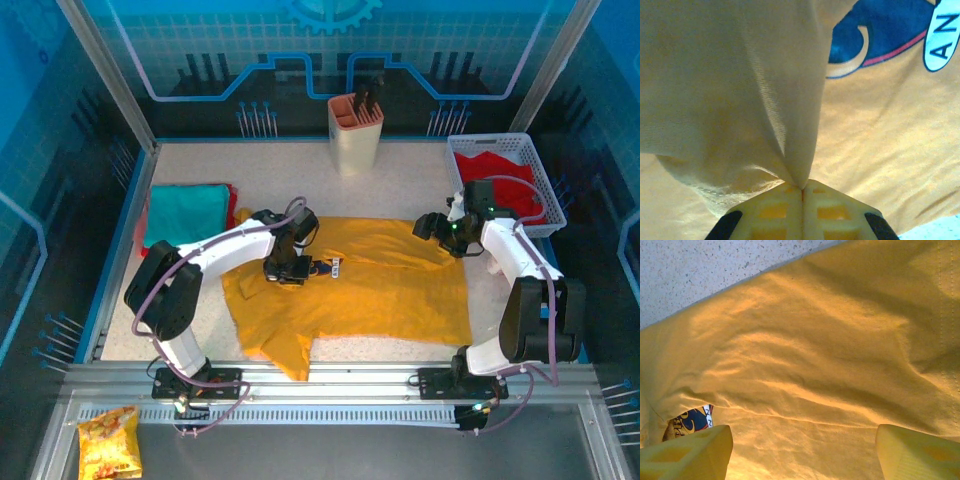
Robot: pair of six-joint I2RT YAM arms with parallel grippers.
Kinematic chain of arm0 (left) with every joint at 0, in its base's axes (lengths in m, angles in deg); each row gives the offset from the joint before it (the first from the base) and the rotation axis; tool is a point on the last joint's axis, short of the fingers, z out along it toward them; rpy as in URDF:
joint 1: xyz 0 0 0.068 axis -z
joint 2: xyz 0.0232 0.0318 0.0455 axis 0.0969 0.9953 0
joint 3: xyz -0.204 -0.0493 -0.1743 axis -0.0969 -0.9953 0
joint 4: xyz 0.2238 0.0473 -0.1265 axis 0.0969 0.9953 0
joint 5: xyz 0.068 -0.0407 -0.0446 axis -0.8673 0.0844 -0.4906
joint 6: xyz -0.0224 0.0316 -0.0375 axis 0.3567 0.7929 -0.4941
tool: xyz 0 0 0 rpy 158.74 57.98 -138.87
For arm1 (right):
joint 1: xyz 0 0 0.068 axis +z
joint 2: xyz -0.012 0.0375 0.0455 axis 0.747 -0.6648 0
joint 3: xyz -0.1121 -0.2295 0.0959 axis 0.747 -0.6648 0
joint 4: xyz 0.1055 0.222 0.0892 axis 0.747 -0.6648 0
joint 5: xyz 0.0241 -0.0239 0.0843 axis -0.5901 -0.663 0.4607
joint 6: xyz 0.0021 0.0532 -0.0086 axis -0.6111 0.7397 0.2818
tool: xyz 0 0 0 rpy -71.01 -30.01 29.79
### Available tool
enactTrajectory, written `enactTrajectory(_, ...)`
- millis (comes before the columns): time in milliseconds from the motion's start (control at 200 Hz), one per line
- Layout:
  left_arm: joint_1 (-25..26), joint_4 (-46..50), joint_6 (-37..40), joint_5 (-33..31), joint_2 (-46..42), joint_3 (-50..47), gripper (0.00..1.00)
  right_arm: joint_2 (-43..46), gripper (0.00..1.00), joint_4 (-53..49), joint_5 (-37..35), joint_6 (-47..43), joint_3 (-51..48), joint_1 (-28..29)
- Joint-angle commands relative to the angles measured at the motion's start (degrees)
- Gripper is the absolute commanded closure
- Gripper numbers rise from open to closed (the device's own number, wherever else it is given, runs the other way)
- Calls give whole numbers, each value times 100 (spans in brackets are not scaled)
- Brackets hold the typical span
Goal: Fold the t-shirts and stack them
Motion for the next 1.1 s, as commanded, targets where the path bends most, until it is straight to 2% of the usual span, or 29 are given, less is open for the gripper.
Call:
enactTrajectory(0,99,104,-294,466,-65,-86,98,-30,24,2,171,-10,34,92)
enactTrajectory(105,162,81,-333,460,28,-138,92,-28,24,5,174,-14,38,103)
enactTrajectory(200,162,271,-387,97,80,-59,61,-47,24,5,204,-14,28,102)
enactTrajectory(265,139,405,-353,-216,-1,36,49,-50,24,28,209,-9,14,110)
enactTrajectory(300,106,453,-312,-285,-89,91,47,-48,24,35,212,-5,3,110)
enactTrajectory(390,-167,460,-187,-100,-388,105,47,-54,24,26,207,-27,11,118)
enactTrajectory(495,-701,432,29,152,-813,-183,54,-39,24,10,202,-42,33,118)
enactTrajectory(610,-1328,330,172,88,-1181,-675,62,-37,24,28,219,-32,40,120)
enactTrajectory(730,-1890,22,55,208,-1463,-1248,64,-56,24,32,236,-19,58,118)
enactTrajectory(896,-2145,-234,-13,31,-1549,-1770,64,-73,24,11,252,-34,114,118)
enactTrajectory(1096,-2197,-500,-62,-22,-1401,-2094,67,-177,24,68,292,-4,107,144)
